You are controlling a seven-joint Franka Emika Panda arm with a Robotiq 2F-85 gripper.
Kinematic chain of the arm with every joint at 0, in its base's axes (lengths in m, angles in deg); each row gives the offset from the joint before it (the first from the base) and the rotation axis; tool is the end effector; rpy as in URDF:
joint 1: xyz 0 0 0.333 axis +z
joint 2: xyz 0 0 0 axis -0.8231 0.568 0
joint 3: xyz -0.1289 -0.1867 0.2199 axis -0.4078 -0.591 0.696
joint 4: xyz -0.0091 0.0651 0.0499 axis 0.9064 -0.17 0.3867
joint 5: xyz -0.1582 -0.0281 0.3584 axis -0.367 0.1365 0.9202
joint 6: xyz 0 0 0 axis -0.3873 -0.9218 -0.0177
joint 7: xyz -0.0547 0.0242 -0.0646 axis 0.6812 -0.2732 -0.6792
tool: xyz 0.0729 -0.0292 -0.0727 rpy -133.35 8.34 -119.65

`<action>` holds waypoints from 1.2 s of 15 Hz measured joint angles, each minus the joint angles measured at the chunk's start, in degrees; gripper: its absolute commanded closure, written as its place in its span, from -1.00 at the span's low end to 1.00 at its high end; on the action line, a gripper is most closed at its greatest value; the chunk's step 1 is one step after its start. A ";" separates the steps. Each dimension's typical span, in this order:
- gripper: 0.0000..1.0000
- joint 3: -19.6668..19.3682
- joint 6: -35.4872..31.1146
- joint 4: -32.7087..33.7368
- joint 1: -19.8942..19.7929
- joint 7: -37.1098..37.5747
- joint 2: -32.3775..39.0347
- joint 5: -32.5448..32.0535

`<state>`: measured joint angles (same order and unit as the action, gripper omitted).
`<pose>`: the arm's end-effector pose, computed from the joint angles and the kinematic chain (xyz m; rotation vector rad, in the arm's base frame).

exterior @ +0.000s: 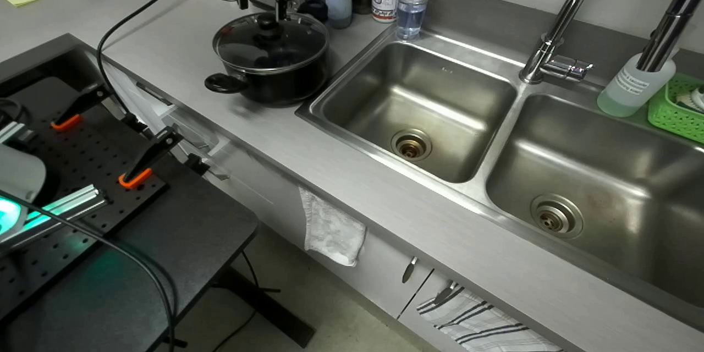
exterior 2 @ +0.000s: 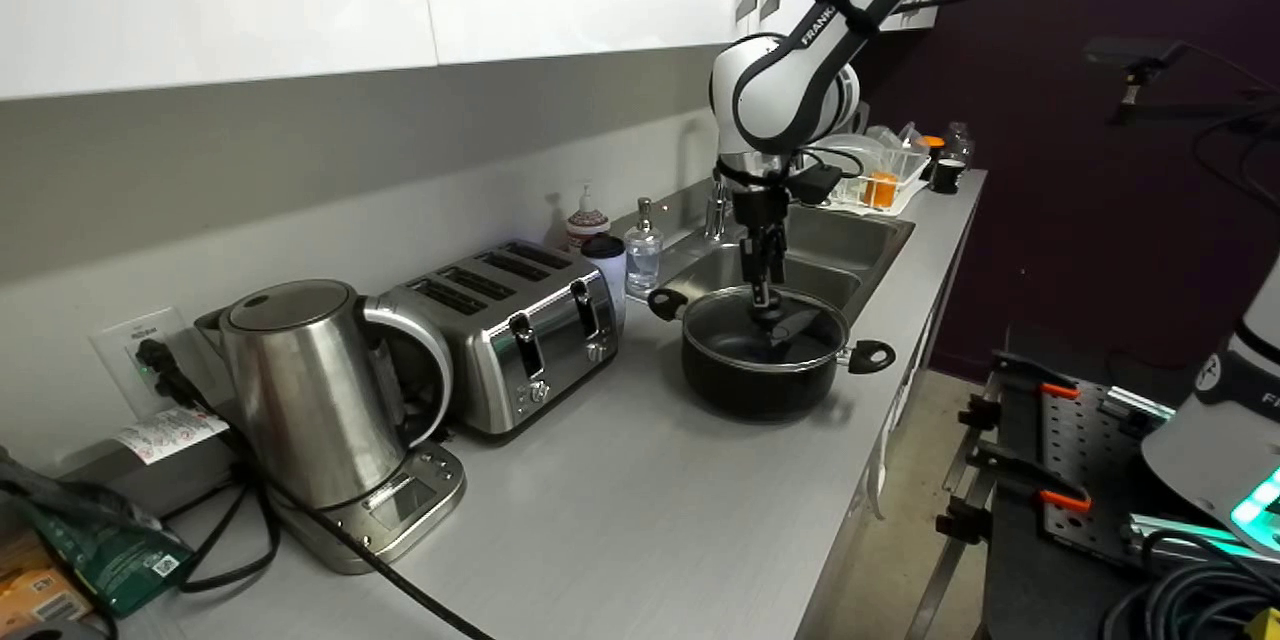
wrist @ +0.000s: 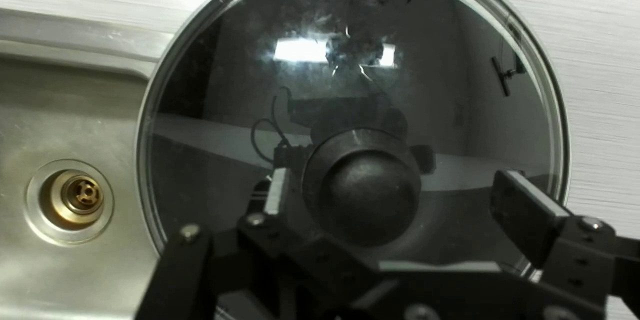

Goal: Place the lid on the pot

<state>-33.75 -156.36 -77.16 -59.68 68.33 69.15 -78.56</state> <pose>0.5464 -0.0523 0.1982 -3.0929 -0.1720 0.3526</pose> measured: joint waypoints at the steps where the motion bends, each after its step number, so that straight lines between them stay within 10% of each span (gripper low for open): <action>1: -1.00 0.00 -0.77 -0.54 0.00 -0.26 -0.18 0.00; 18: -1.00 0.06 -2.27 -1.88 -0.01 -0.63 -0.67 0.01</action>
<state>-33.70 -158.62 -79.04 -59.69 67.70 68.48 -78.55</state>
